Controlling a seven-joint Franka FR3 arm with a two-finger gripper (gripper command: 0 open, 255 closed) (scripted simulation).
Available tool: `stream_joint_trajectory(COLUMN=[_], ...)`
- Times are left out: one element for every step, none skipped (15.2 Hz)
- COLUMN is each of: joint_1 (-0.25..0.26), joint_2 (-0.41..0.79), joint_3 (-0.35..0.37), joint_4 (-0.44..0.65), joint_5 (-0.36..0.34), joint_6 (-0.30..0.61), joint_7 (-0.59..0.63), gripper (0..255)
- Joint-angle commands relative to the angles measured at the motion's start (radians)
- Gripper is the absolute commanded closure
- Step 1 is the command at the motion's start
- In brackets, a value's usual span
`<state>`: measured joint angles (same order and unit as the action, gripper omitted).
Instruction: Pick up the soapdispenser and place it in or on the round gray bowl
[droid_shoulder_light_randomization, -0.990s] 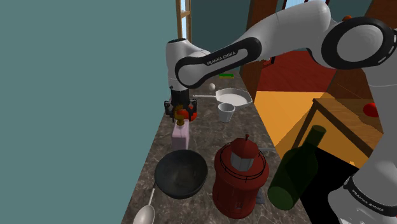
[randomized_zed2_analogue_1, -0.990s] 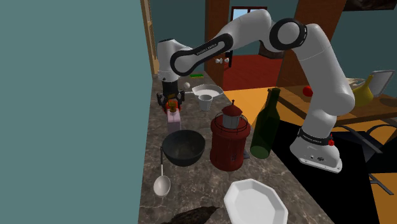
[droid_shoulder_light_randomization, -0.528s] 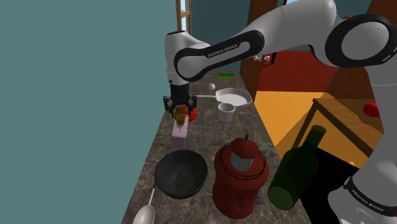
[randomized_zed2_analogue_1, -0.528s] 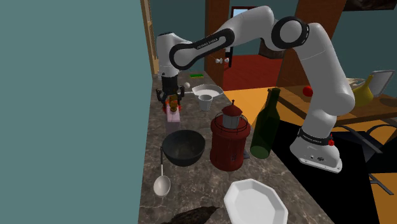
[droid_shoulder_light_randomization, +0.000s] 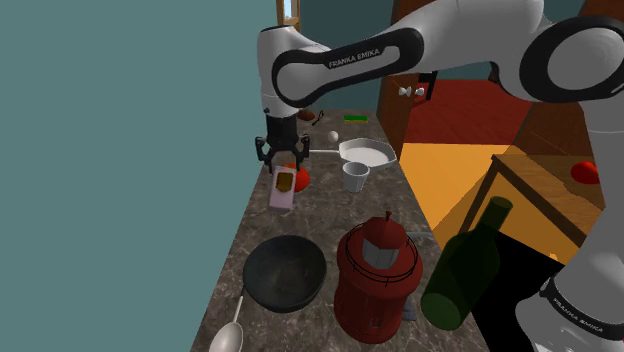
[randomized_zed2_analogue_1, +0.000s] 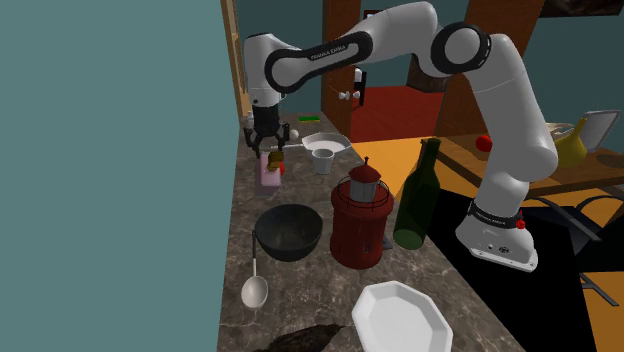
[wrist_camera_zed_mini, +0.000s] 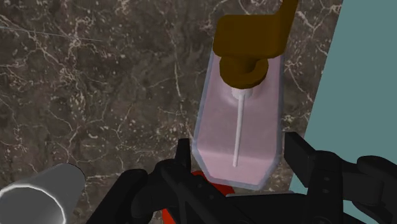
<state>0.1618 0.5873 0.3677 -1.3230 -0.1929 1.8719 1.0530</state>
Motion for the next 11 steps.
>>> stream_joint_trajectory(joint_1=[0.003,0.004,0.005,0.006,0.007,0.009,0.010,0.012,0.013,0.015,0.017], joint_2=[0.000,-0.001,-0.003,-0.004,-0.005,-0.005,-0.005,-0.005,-0.005,-0.004,-0.003], joint_3=[0.001,0.001,0.002,0.002,0.003,0.003,0.003,0.004,0.004,0.004,0.004], joint_4=[0.029,0.040,0.051,0.063,0.075,0.088,0.101,0.115,0.129,0.144,0.160], joint_5=[0.001,0.002,0.003,0.003,0.004,0.005,0.005,0.005,0.006,0.006,0.006], joint_6=[-0.028,-0.040,-0.053,-0.065,-0.078,-0.091,-0.105,-0.118,-0.132,-0.146,-0.160], joint_7=[-0.002,-0.003,-0.004,-0.005,-0.005,-0.006,-0.007,-0.007,-0.008,-0.009,-0.009], gripper=[255,255,255,255,255,255,255,255,255,255,255])
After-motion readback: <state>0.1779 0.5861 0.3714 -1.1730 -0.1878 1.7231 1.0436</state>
